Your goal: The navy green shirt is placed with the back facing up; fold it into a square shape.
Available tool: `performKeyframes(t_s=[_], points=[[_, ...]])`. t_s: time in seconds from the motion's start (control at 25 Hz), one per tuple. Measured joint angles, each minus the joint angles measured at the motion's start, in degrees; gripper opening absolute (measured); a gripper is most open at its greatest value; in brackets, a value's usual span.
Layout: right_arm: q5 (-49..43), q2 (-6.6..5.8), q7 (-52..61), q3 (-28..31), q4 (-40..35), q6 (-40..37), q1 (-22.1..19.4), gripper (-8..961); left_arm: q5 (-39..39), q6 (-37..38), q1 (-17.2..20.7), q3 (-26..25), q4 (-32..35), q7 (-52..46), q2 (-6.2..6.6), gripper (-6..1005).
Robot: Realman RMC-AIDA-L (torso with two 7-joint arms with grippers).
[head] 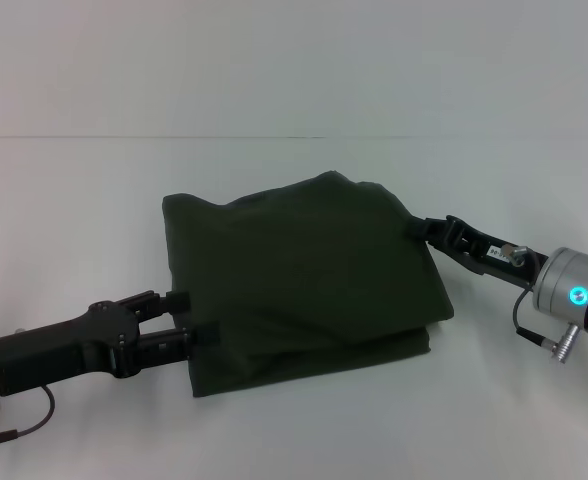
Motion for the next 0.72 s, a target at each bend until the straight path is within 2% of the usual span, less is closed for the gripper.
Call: performKeyframes(t_s=[0.28, 0.72], points=[[0.02, -0.06, -0.02, 1.42, 1.21, 1.46, -0.01, 22, 0.07, 0.21, -0.01, 0.0, 0.0, 0.0, 0.07, 890], [0.02, 0.0, 0.35, 1.72, 2.24, 2.95, 0.35, 74, 0.45, 0.83, -0.21, 0.1, 0.0, -1.99, 0.23, 890]])
